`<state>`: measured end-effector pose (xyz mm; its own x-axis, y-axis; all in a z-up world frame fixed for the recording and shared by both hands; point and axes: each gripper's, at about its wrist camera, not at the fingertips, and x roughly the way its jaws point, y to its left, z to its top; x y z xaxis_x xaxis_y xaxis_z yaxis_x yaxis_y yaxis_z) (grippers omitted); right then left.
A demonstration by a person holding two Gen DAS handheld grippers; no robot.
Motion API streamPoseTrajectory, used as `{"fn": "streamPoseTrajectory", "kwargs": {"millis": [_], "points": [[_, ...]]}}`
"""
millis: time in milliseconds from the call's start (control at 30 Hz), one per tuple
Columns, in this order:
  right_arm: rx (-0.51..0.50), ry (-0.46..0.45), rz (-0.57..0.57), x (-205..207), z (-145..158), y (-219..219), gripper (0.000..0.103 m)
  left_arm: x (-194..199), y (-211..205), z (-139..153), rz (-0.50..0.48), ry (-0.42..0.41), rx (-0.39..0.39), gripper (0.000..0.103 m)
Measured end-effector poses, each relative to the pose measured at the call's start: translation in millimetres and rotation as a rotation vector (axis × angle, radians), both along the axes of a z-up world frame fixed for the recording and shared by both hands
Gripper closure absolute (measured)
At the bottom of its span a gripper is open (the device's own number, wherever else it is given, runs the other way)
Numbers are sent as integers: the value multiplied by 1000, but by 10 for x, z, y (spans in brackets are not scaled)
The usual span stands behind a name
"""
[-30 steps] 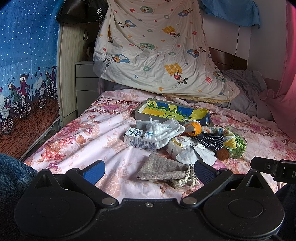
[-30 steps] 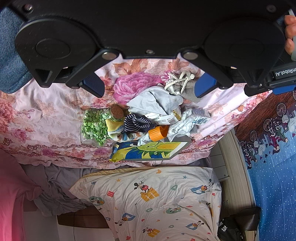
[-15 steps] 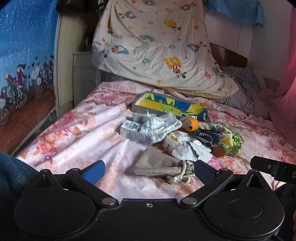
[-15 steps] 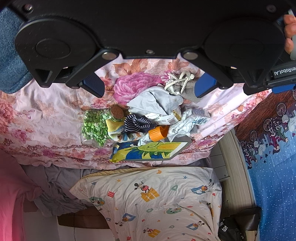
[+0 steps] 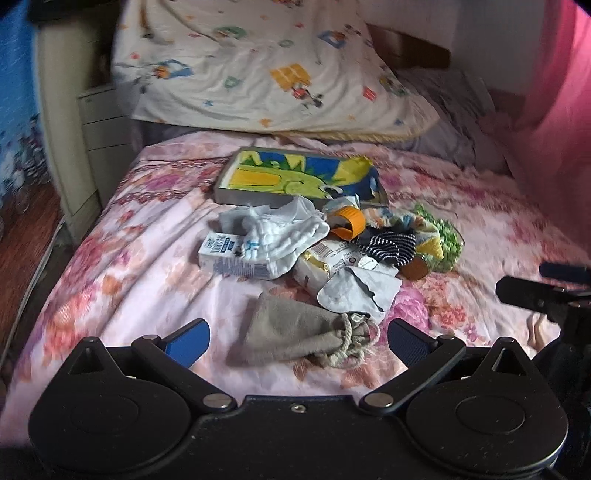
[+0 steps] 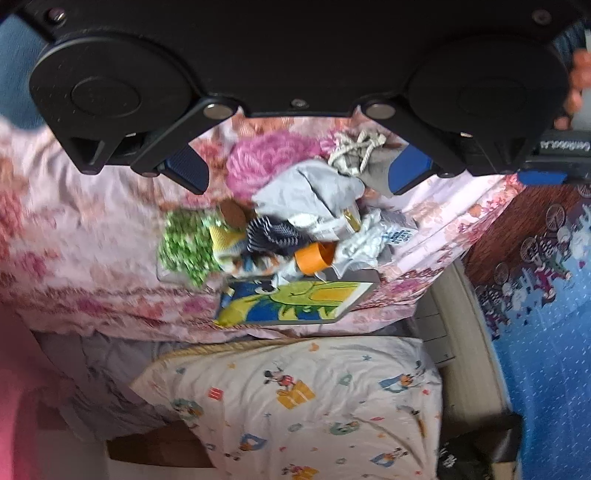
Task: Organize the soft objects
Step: 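Grasp the grey drawstring pouch with the left tool while the right tool grasps the light grey cloth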
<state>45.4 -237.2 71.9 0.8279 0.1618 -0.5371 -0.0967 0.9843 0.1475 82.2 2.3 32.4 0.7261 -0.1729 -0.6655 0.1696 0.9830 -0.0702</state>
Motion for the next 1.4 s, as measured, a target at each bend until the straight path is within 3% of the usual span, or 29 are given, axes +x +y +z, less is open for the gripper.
{"fn": "streamPoseTrajectory", "kwargs": {"millis": [167,367,633,867,1267,1400], "points": [[-81,41,19,265,106,12,0,420,6,-58,-59,84,41,2],[21,164,32,691,50,-76,0,821,-31,-329,-110,179,96,5],[59,330,93,1369,-381,146,1,1094,-189,-695,-230,228,80,5],[69,421,111,1783,-794,361,1,1193,-248,-868,-293,252,86,5],[129,459,144,1968,-1314,427,1,1403,-247,-1173,-282,405,44,7],[106,468,156,1995,-1380,524,8,1451,-203,-1222,-262,436,16,6]]}}
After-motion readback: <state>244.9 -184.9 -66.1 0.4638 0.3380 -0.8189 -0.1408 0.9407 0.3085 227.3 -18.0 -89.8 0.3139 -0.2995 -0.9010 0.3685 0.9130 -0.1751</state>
